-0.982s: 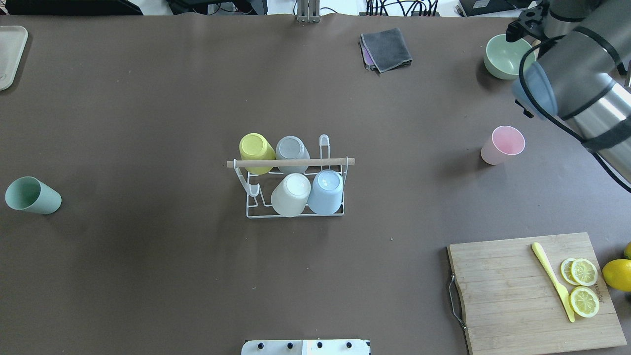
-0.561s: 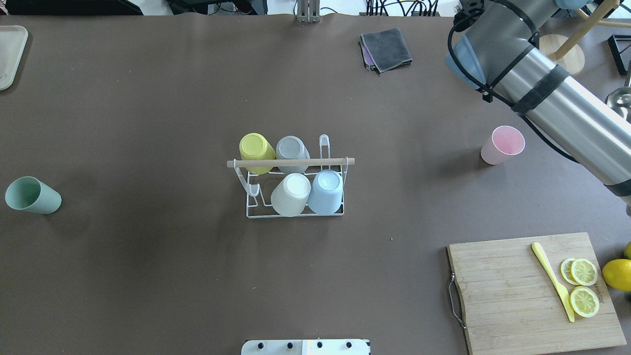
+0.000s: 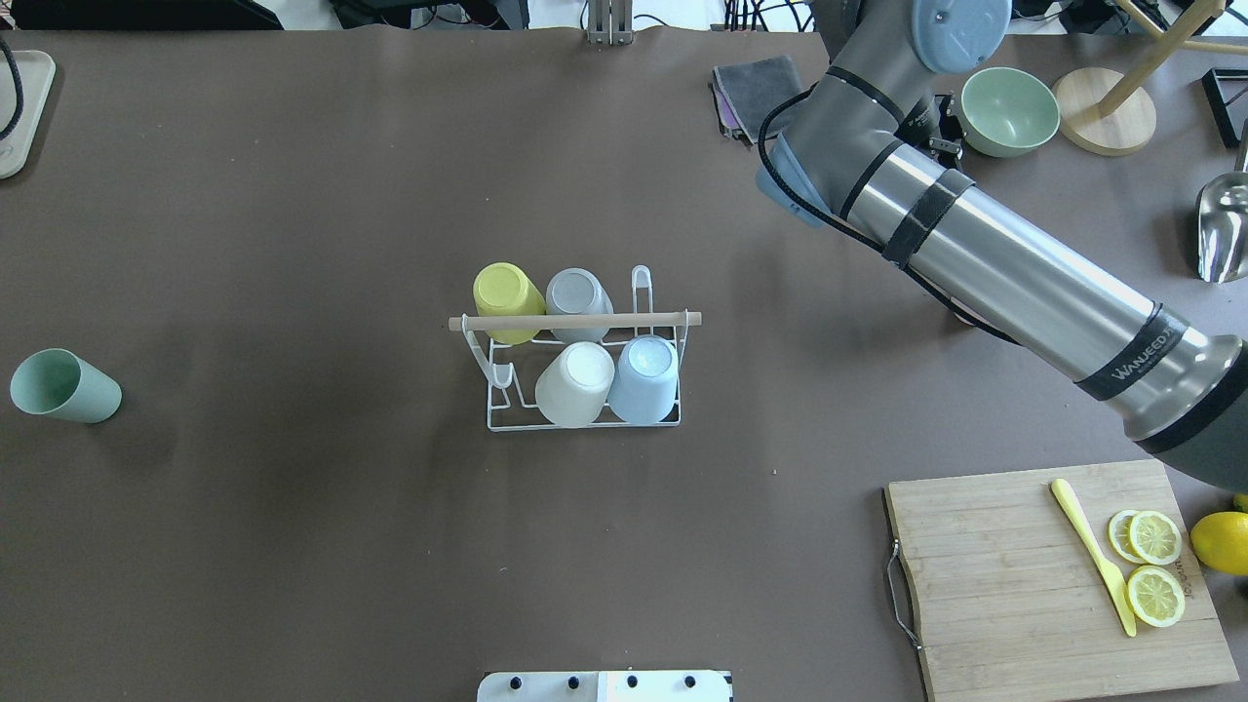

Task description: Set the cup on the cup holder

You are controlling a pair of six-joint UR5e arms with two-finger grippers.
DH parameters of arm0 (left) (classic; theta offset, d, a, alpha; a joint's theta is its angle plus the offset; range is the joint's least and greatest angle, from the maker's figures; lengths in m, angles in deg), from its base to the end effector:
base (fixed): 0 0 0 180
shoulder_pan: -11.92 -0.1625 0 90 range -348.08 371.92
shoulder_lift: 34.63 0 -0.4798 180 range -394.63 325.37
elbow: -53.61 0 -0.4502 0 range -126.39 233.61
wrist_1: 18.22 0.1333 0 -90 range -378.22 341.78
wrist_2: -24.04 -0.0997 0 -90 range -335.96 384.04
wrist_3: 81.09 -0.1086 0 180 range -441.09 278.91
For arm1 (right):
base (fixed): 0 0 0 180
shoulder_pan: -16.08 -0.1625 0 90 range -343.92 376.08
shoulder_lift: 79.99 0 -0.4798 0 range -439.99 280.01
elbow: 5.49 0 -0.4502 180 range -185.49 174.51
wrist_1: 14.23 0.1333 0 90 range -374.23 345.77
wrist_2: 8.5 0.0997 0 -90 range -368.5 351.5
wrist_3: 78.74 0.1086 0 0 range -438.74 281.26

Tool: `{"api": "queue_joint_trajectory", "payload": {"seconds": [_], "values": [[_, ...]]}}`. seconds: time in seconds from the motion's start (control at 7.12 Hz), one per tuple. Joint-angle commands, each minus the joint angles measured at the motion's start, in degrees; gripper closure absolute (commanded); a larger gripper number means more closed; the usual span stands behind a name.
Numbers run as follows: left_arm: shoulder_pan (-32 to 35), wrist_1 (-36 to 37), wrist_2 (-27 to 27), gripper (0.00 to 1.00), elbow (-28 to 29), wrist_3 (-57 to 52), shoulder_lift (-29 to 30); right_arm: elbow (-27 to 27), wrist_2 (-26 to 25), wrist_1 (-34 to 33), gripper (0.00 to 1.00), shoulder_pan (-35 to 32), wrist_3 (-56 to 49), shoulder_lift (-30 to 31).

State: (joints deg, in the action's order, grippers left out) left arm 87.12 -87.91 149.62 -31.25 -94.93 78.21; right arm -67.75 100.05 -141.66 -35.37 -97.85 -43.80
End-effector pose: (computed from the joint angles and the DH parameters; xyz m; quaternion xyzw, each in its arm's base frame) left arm 0.1138 -0.7050 0.5606 -0.0242 0.3053 0.2287 0.9241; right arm -0.4644 -0.7412 0.3685 -0.1234 -0.1416 -0.4596 0.8680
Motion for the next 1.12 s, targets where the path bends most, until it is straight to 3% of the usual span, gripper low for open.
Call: {"api": "queue_joint_trajectory", "payload": {"seconds": [0.0,0.42,0.56,0.98], "values": [[-2.2,1.4,-0.1,0.02,1.0,0.6,0.5,2.2,-3.2,0.3,0.01,1.6,-3.7,0.1],[-3.7,4.2,4.0,0.02,5.5,0.6,1.9,3.0,-5.3,0.7,0.01,3.2,-5.3,0.5],[-5.4,9.5,4.1,0.02,7.6,0.7,5.0,3.0,-6.4,0.7,0.01,3.7,-5.9,0.5],[-9.2,10.7,4.1,0.02,11.6,4.9,6.3,4.3,-8.6,3.5,0.01,5.1,-10.8,1.1]]}}
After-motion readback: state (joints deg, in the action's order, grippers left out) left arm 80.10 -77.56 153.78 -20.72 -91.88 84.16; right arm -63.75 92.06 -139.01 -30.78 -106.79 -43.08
